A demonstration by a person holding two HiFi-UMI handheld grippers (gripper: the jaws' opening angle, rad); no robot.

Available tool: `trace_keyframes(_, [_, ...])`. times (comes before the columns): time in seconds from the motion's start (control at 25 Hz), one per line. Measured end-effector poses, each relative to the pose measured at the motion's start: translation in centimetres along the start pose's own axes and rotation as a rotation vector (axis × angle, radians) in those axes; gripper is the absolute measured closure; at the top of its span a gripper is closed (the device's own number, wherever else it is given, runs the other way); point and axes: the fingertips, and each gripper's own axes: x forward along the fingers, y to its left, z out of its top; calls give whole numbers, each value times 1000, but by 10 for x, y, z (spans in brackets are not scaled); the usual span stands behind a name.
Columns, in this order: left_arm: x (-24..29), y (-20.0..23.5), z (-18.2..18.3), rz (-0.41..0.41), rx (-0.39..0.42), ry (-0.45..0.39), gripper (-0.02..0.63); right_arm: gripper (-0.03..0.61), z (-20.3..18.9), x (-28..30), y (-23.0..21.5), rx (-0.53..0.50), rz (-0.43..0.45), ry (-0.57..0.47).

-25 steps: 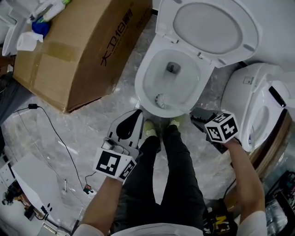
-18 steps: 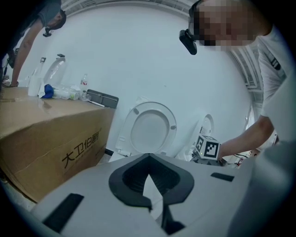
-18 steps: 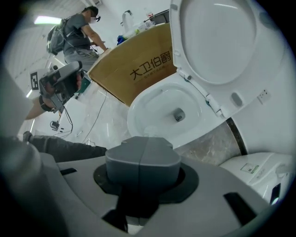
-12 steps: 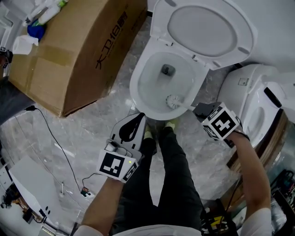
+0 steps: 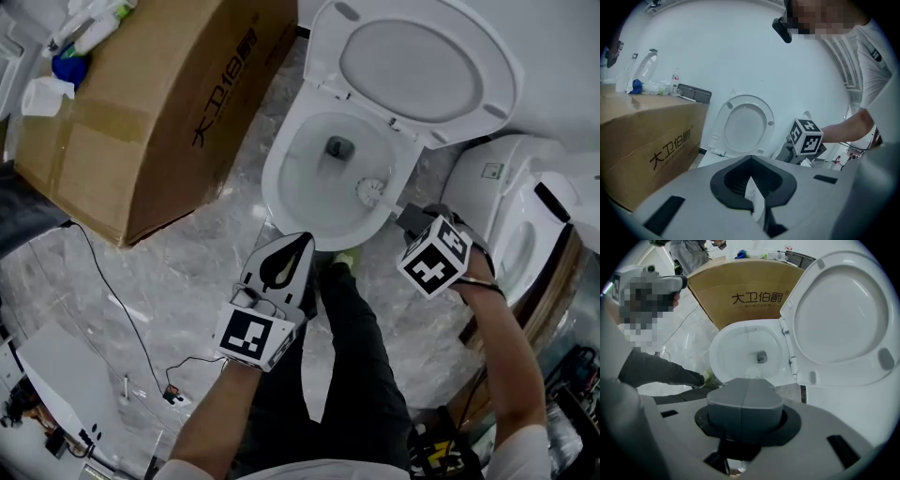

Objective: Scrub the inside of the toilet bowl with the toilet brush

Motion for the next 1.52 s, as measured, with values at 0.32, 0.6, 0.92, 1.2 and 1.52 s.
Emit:
trace_keyframes(0.32, [8,5,-1,-6,24,1,607,422,8,7,-31,31,-179,-42])
trace_keyframes(0.6, [17,0,-5,-21,45,14,607,422,8,15,-48,116,-234,-153])
trace_keyframes(0.92, [36,6,-6,-20,56,20,607,423,30,22,-71,254,-231,-347])
trace_keyframes(1.2, [39,13,-6,-8,67,31,607,423,57,28,-76,421,-154,-514])
trace_keyframes(1.52, [35,20,-6,8,70,28,607,423,96,39,-67,544,4,-642])
